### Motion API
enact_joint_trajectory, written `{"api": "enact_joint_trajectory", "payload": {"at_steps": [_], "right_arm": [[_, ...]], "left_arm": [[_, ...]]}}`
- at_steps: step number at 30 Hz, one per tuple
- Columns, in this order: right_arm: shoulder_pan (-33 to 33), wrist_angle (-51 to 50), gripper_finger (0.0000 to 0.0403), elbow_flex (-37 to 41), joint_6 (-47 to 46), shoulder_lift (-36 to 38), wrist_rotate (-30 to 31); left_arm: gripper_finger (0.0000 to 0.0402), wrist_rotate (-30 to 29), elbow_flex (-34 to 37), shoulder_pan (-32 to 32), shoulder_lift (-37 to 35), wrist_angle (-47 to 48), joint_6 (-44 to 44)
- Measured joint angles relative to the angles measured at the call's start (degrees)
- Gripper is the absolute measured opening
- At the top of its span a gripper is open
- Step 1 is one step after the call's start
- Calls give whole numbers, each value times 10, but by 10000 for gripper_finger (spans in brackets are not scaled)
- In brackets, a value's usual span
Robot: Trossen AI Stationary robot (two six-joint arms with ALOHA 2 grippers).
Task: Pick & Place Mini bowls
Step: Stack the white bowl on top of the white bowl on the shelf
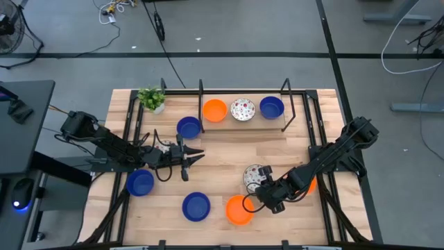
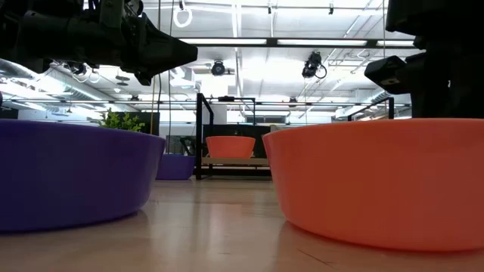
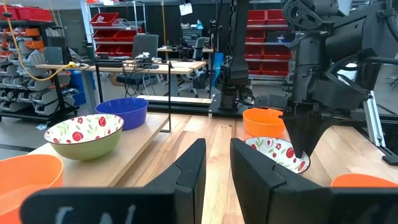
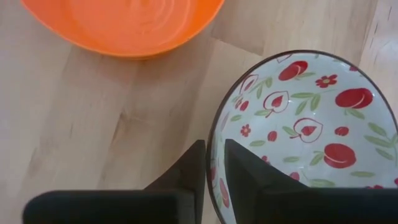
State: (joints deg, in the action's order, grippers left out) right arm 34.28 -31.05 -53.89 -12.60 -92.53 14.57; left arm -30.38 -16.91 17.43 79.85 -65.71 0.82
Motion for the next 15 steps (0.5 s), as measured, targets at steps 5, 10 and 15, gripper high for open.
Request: {"api": "enact_joint_trajectory", "payload": {"at_steps": [5, 10, 15], "right_arm": [[0, 0, 50, 0, 0, 0, 0], [0, -1, 24, 0, 0, 0, 2], [4, -6, 7, 0, 2, 0, 38]], "left_arm": [[78, 0, 0, 0, 0, 0, 0], [78, 0, 0, 0, 0, 0, 0], [78, 0, 0, 0, 0, 0, 0]]}}
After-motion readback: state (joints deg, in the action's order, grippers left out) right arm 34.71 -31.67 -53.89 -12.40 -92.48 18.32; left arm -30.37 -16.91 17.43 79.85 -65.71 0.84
